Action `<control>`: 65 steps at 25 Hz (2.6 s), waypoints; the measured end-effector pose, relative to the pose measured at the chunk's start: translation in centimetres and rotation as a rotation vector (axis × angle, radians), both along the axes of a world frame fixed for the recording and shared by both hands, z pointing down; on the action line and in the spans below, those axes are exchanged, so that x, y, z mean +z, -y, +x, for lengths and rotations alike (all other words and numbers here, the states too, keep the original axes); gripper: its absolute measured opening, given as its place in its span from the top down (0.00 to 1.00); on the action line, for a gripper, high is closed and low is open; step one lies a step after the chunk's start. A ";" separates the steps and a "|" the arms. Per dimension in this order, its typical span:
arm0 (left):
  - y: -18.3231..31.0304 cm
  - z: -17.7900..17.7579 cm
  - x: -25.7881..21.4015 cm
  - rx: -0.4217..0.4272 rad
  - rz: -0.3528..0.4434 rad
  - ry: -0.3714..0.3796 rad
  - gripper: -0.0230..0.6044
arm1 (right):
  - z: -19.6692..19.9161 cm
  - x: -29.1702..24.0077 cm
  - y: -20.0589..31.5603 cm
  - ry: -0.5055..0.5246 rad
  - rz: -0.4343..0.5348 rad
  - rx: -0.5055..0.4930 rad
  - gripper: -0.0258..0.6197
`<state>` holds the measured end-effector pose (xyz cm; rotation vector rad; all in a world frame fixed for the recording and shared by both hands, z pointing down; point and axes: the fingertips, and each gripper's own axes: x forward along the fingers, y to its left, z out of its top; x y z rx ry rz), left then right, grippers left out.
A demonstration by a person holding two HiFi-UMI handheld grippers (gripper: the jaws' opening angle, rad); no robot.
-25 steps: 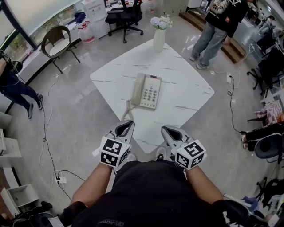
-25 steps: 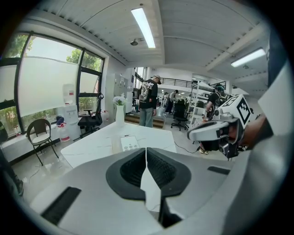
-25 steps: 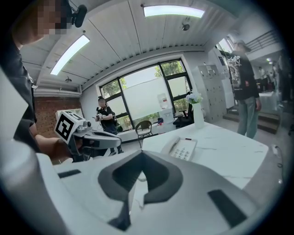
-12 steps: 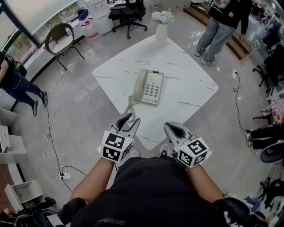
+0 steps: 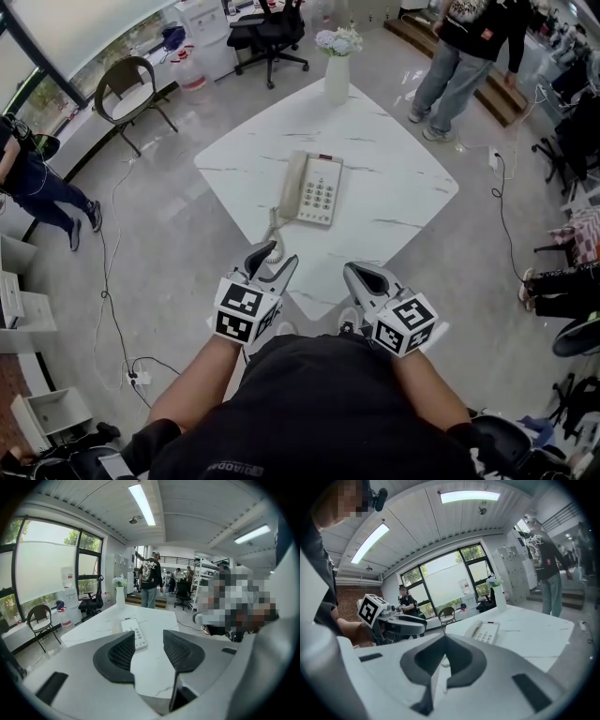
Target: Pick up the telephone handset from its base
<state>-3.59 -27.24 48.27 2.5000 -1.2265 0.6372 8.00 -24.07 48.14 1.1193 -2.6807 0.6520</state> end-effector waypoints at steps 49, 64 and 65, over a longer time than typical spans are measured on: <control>22.3 -0.2 13.9 -0.201 -0.205 0.201 0.67 | 9.8 2.2 2.0 -0.030 -0.078 0.164 0.96; 25.3 0.3 17.8 -0.264 -0.339 0.208 0.58 | 12.3 4.3 2.7 -0.043 -0.146 0.188 0.96; 25.3 0.3 18.0 -0.263 -0.347 0.210 0.58 | 12.4 4.4 2.8 -0.042 -0.148 0.190 0.96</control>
